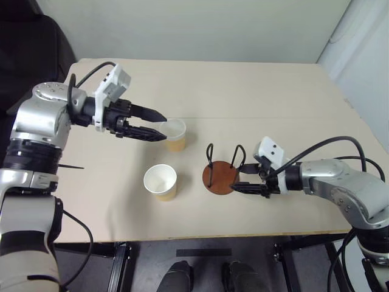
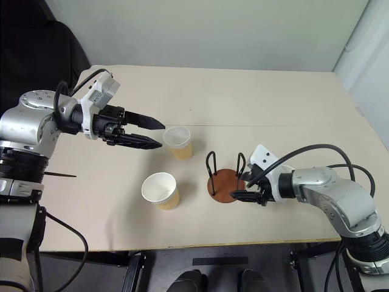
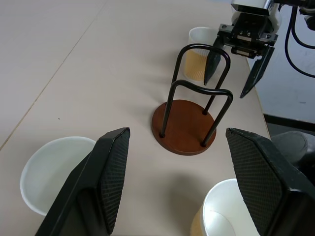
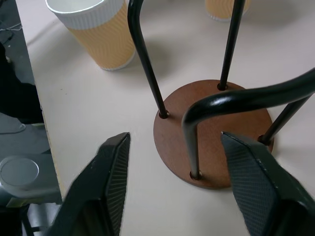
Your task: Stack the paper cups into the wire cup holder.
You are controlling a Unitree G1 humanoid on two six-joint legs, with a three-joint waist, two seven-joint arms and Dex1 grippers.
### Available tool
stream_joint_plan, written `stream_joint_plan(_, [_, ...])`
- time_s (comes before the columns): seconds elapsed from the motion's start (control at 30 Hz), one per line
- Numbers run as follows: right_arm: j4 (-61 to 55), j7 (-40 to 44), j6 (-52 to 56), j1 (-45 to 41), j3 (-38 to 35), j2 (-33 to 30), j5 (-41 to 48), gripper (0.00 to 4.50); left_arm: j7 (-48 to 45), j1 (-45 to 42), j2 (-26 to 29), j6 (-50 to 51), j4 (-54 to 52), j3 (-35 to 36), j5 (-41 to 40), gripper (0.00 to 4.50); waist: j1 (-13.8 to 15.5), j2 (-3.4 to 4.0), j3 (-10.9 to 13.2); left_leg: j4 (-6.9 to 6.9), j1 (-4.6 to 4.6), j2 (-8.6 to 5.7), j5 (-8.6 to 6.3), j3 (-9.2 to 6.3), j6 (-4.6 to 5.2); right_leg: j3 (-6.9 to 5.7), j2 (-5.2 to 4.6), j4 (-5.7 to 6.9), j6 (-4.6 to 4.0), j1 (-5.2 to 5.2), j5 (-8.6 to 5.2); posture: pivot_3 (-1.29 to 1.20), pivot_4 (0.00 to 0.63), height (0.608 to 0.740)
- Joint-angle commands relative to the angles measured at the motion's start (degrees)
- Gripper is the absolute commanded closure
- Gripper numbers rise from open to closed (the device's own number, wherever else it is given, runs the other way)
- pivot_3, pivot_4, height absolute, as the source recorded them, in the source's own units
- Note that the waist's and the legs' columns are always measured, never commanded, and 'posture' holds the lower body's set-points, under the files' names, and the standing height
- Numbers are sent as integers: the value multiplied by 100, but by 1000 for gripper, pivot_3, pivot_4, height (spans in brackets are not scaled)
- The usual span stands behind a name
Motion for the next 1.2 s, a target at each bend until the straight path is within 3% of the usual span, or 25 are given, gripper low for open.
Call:
stream_joint_plan(0.03, [-86,-40,-97,-56,-171,-60,-37,1719,-186,-185,17,-102,2,73,-28,1136,0,0,0,0,0,0,0,0,0,0,0,0,0,0,0,0,150,740])
stream_joint_plan(0.27, [8,-28,-173,-164,-314,-188,-137,1719,-186,-233,-53,-159,87,40,-10,1136,2,0,0,0,0,0,0,0,0,0,0,0,1,0,0,0,150,740])
stream_joint_plan(0.6, [-516,466,-117,-80,-563,-1299,34,1719,-186,-343,-213,-406,367,83,326,1136,20,0,0,-3,-1,0,0,-1,1,0,0,-2,1,2,0,0,150,740])
stream_joint_plan(0.93, [-346,328,116,-565,-954,-1185,342,1719,-124,-574,-512,-846,767,358,813,1136,18,0,0,0,-1,0,-1,0,3,2,0,-1,3,2,2,0,150,740])
stream_joint_plan(1.2, [-2,444,-87,-1039,-1254,-1683,165,1719,435,-896,-597,-2940,1387,186,2028,1136,46,1,0,0,-2,-1,-5,0,10,3,-2,-5,3,2,2,0,150,740])
